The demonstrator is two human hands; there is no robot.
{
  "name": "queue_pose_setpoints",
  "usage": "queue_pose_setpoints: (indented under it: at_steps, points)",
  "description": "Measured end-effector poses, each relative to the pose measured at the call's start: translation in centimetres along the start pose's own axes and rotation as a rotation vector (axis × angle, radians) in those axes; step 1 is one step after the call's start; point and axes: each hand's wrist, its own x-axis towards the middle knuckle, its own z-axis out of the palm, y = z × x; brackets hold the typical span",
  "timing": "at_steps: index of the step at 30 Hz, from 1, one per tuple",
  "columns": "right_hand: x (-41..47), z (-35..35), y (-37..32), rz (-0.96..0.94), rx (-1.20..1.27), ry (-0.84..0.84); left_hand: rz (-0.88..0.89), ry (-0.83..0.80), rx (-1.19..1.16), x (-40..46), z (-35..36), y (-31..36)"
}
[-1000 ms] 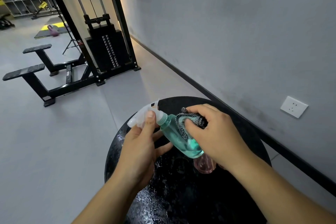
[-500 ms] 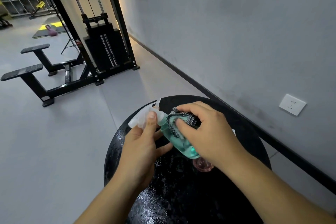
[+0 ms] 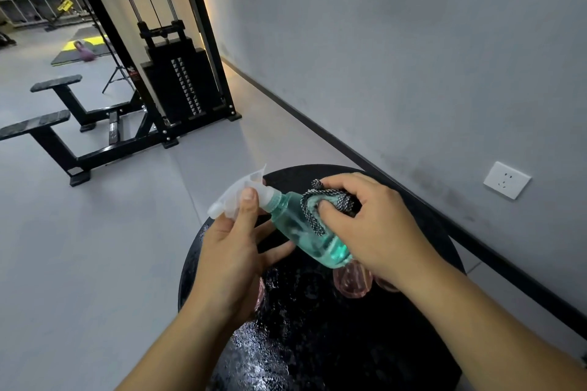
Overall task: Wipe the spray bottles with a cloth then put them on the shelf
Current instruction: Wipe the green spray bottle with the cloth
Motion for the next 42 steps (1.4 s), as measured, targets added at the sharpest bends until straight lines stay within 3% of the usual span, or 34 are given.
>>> queue_pose_setpoints:
  at_steps: [6,12,18,24,31,37,42]
  points:
    - [-0.1,-0.7,2.0,0.139,-0.009,-0.016,0.003,0.075,-0.075,0.5,-0.5,0.5]
    - [-1.0,0.4,0.4,-0.066,0.008,0.006,-0.023,0.122,-0.096,0.4,-0.4,0.3]
    - [-0.7,0.0,1.8,0.035,0.019,0.025,-0.020,0.160,-0.097,0.8,-0.9,0.7]
    - [-1.2,1.4,0.8,-0.173,-0.099,-0.012,-0.042,0.170,-0.069,0.6,-0.5,0.1]
    - [-0.6,0.6,1.7,-0.027,-0.050,0.043,-0.035,0.185,-0.076,0.7,-0.5,0.4]
    - [-1.1,0.9,1.0,-0.086,-0.012,-0.002,-0.036,0.173,-0.066,0.5,-0.5,0.2]
    - [-0.6,0.2,1.9,0.054,0.033,0.041,-0.011,0.175,-0.076,0.9,-1.1,0.7]
